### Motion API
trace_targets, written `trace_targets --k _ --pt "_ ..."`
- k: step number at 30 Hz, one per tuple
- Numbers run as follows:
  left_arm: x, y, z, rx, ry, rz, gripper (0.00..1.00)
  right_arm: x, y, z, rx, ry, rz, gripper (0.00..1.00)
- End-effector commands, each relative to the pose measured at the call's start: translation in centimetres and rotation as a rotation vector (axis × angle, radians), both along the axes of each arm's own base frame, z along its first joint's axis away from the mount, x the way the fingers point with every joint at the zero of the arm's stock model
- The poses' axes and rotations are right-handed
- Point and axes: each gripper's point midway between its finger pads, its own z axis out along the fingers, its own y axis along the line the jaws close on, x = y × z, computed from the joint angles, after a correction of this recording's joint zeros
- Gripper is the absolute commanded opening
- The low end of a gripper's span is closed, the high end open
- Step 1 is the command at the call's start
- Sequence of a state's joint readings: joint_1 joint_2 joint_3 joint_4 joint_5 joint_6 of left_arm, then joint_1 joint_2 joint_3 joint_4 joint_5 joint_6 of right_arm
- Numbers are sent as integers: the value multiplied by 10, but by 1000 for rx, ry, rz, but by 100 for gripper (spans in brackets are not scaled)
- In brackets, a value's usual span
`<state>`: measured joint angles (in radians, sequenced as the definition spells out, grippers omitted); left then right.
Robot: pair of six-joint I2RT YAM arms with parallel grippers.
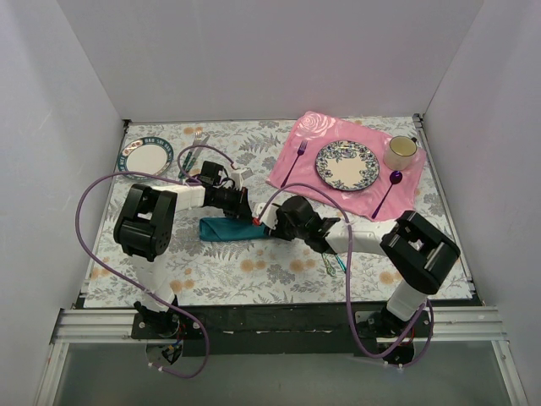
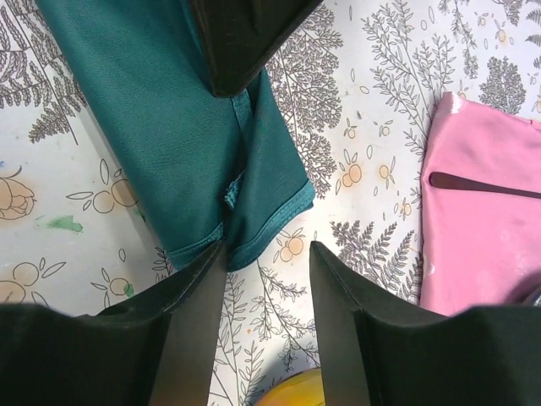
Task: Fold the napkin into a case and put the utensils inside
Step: Stuff the 2/3-rectangle-folded napkin at the center of the board.
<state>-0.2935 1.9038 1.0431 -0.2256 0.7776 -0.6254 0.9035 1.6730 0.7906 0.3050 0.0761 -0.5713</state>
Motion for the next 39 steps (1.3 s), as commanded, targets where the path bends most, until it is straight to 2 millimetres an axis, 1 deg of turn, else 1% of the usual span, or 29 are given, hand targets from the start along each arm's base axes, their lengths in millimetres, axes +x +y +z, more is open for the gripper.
trace_targets --k 1,6,9,11,12,13,14,16,17,22,24,27,28,30,31,33,34,35,36,38,39 --pt "4 18 -21 100 -6 15 0 9 6 30 62 -31 -30 52" --pt "3 19 -22 101 -6 7 0 12 14 36 88 -33 -19 51" --pt "3 18 -22 98 -5 4 0 17 19 35 95 -37 -25 52" --pt "2 18 -22 98 -1 3 0 18 23 33 99 -32 -20 56" --pt "1 18 -23 96 2 2 0 19 25 34 104 -43 -13 62" --pt "2 18 -22 96 0 2 0 18 26 31 96 -46 -5 63" --pt "2 18 -21 95 -4 1 0 16 26 28 86 -48 1 63" --pt "3 17 -21 95 -4 1 0 17 26 28 80 -77 14 63" --pt "4 18 -21 93 -5 2 0 14 24 24 68 -80 22 63" --pt "3 17 -21 90 0 0 0 21 25 23 52 -182 33 61" --pt "3 17 -22 91 2 -2 0 20 27 21 44 -213 53 61" --pt "2 17 -21 91 0 -4 0 21 29 16 17 -246 59 57" --pt "2 17 -22 92 0 -5 0 21 28 10 4 -252 62 57" --pt "2 17 -22 91 1 -7 0 24 28 11 -7 -295 57 55" --pt "1 17 -22 90 2 -8 0 24 29 7 -19 -302 59 53" --pt "1 18 -23 88 3 -10 0 28 27 10 -28 -347 42 48" --pt "0 17 -23 89 4 -13 0 24 27 5 -44 -358 47 46" --pt "-1 17 -23 87 5 -15 0 24 27 6 -50 -376 47 45" --pt "-1 17 -24 88 5 -16 0 27 26 8 -56 -399 28 43" --pt "-1 17 -24 86 6 -17 0 25 26 1 -85 -397 33 37" --pt "-1 17 -24 86 6 -18 0 25 24 -3 -103 -393 26 29"
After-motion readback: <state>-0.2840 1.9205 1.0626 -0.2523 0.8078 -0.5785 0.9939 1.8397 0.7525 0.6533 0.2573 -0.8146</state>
